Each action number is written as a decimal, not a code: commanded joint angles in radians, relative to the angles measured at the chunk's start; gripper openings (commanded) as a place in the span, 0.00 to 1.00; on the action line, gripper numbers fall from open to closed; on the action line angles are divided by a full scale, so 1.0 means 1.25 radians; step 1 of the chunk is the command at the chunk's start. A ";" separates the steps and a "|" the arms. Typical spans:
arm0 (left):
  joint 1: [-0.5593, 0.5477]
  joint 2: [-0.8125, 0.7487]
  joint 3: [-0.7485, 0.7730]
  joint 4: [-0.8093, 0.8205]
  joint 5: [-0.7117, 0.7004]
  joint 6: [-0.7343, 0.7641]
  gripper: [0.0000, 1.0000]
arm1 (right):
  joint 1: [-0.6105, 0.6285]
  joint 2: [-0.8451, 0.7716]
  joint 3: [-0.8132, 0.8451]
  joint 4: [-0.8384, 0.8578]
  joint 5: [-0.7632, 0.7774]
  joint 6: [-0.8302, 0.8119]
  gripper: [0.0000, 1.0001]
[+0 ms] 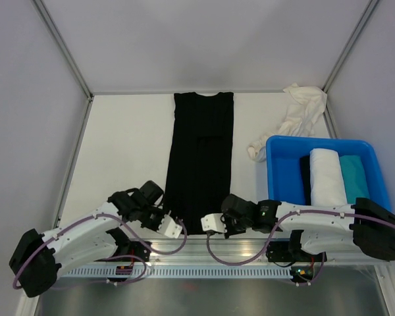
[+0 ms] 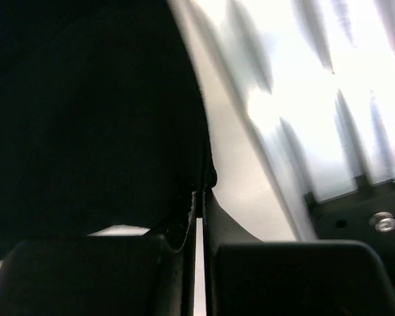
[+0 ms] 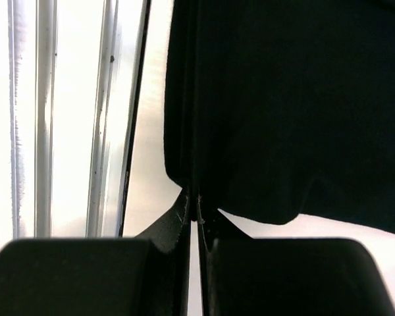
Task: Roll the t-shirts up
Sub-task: Roll the tshirt
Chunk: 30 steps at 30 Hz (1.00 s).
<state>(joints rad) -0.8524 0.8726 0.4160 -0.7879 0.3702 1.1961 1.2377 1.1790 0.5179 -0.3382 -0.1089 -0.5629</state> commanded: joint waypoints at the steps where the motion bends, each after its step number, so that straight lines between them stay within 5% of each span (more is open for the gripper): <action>1: 0.124 0.066 0.088 -0.008 0.122 -0.034 0.02 | -0.050 0.005 0.058 -0.044 -0.089 0.010 0.06; 6: 0.244 0.196 0.206 -0.019 0.195 -0.038 0.02 | -0.124 0.058 0.112 -0.087 -0.159 0.017 0.08; 15: 0.257 0.224 0.233 -0.059 0.224 -0.019 0.02 | -0.184 0.059 0.145 -0.101 -0.216 0.071 0.10; 30: 0.360 0.297 0.257 0.011 0.292 -0.181 0.02 | -0.335 0.099 0.150 -0.033 -0.217 0.168 0.09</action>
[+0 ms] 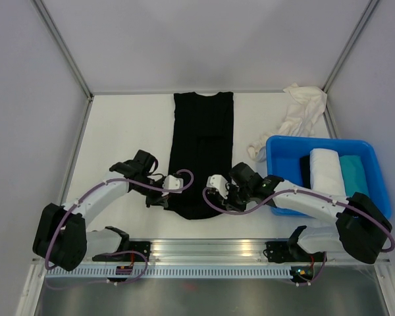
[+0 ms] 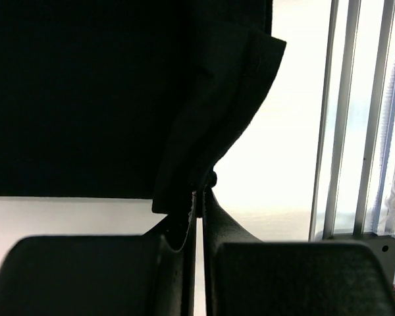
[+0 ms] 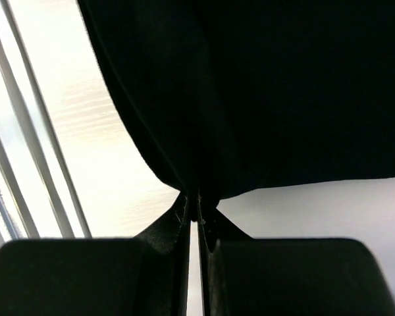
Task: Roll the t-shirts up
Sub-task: Roll the tshirt
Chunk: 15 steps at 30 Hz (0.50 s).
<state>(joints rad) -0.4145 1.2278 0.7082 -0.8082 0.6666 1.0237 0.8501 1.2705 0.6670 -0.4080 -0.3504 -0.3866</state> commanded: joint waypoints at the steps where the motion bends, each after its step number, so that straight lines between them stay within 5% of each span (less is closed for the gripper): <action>1: 0.014 0.018 0.021 0.029 0.055 -0.045 0.02 | -0.033 0.030 0.033 0.028 -0.024 0.032 0.09; 15: 0.052 0.072 0.038 0.126 0.045 -0.090 0.02 | -0.161 0.068 0.046 0.086 -0.085 0.162 0.18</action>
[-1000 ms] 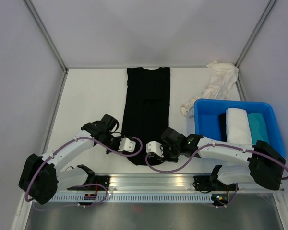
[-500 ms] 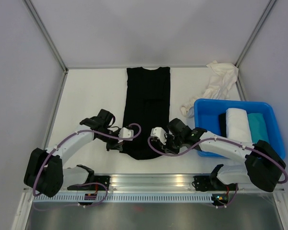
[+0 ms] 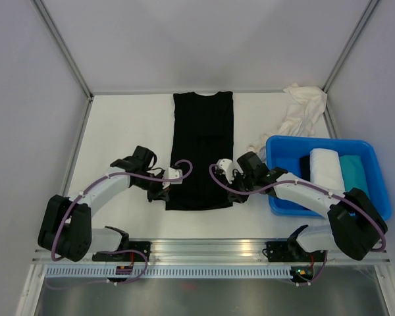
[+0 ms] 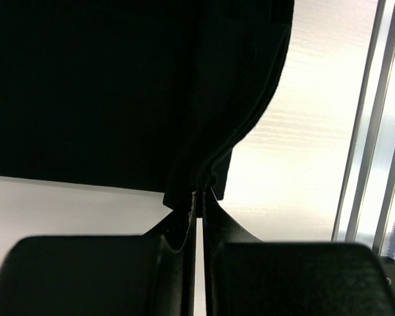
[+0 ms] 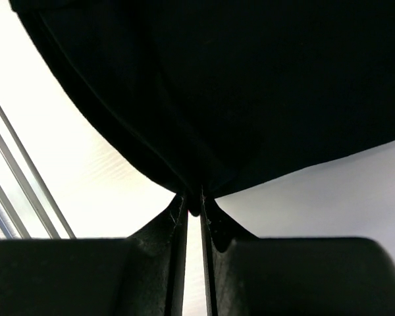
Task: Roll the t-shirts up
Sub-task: Roll the tshirt
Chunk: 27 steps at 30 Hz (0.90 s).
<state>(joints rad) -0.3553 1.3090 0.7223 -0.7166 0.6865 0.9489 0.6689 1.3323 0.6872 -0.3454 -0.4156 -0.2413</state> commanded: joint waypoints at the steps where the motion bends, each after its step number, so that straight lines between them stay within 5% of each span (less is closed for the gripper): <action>1: 0.003 0.008 0.027 0.063 0.028 -0.036 0.02 | -0.018 0.026 0.038 0.036 -0.033 0.062 0.18; 9: 0.004 0.025 0.027 0.116 -0.002 -0.083 0.02 | -0.059 0.088 0.072 0.076 -0.042 0.167 0.12; 13: 0.008 0.023 0.023 0.097 -0.007 -0.067 0.02 | -0.074 0.068 0.068 0.075 -0.050 0.191 0.00; 27: -0.021 -0.052 -0.023 -0.059 0.087 0.100 0.02 | -0.021 0.025 -0.016 -0.043 -0.184 0.389 0.00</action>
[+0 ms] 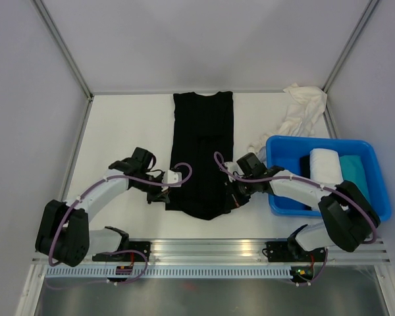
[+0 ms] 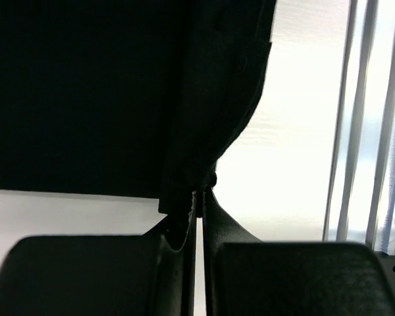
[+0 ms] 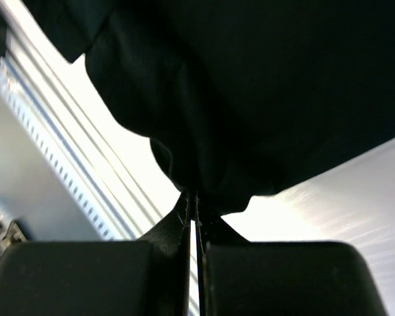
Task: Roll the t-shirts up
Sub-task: Roll the tshirt
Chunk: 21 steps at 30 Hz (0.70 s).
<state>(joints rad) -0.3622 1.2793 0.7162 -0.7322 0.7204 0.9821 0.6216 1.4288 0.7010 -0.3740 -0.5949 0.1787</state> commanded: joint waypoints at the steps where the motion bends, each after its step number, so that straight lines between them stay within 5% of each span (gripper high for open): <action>1: -0.019 -0.039 -0.032 -0.047 0.057 0.081 0.02 | 0.023 -0.074 -0.037 -0.016 -0.038 0.073 0.00; 21: -0.116 -0.070 -0.040 -0.249 0.078 0.194 0.02 | 0.067 -0.144 -0.096 -0.024 -0.112 0.170 0.00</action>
<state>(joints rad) -0.5018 1.1995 0.6250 -0.9718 0.7471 1.1442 0.7040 1.2572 0.5758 -0.4297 -0.6949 0.3466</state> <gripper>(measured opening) 0.033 0.010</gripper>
